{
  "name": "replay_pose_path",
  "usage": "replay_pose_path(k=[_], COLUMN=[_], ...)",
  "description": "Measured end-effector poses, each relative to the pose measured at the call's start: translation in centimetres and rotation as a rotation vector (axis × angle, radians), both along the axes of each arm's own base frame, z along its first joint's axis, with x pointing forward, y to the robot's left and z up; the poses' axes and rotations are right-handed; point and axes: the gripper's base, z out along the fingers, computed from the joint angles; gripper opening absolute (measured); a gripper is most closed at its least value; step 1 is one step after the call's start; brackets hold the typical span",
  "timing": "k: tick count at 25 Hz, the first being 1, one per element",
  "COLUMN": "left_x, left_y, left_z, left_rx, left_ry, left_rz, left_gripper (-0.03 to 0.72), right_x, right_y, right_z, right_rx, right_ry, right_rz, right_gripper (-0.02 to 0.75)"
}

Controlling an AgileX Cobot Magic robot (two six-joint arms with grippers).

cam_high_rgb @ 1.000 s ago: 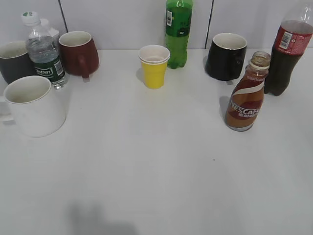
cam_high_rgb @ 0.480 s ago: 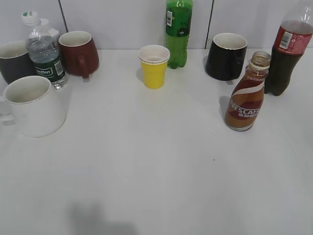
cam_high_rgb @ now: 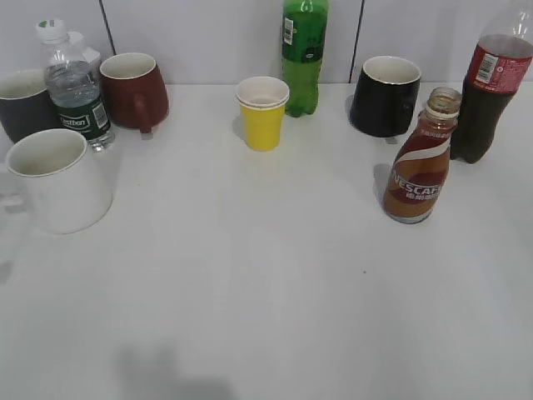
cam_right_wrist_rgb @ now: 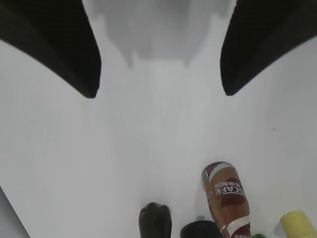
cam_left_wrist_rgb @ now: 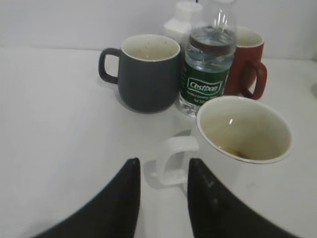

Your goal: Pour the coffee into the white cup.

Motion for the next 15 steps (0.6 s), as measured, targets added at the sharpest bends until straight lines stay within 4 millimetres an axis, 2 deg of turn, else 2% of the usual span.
replay_pose_path(k=[3,9,15], left_x=[1.1,2.4,1.9], left_y=[-0.1,-0.2,-0.2], left_z=[-1.3,-2.4,-3.1], left_rx=[0.000,-0.002,-0.009], left_ry=[0.052,0.065,0.010], left_rz=[-0.006,-0.009,-0.011], left_gripper=[0.256,0.256,0.256], right_x=[0.0,0.0,0.0], right_y=[0.0,0.0,0.0], right_z=[0.0,0.0,0.0], right_rx=[0.000,0.000,0.000], right_ry=[0.000,0.000,0.000], right_rz=[0.000,0.000,0.000], right_gripper=[0.588,0.588,0.588])
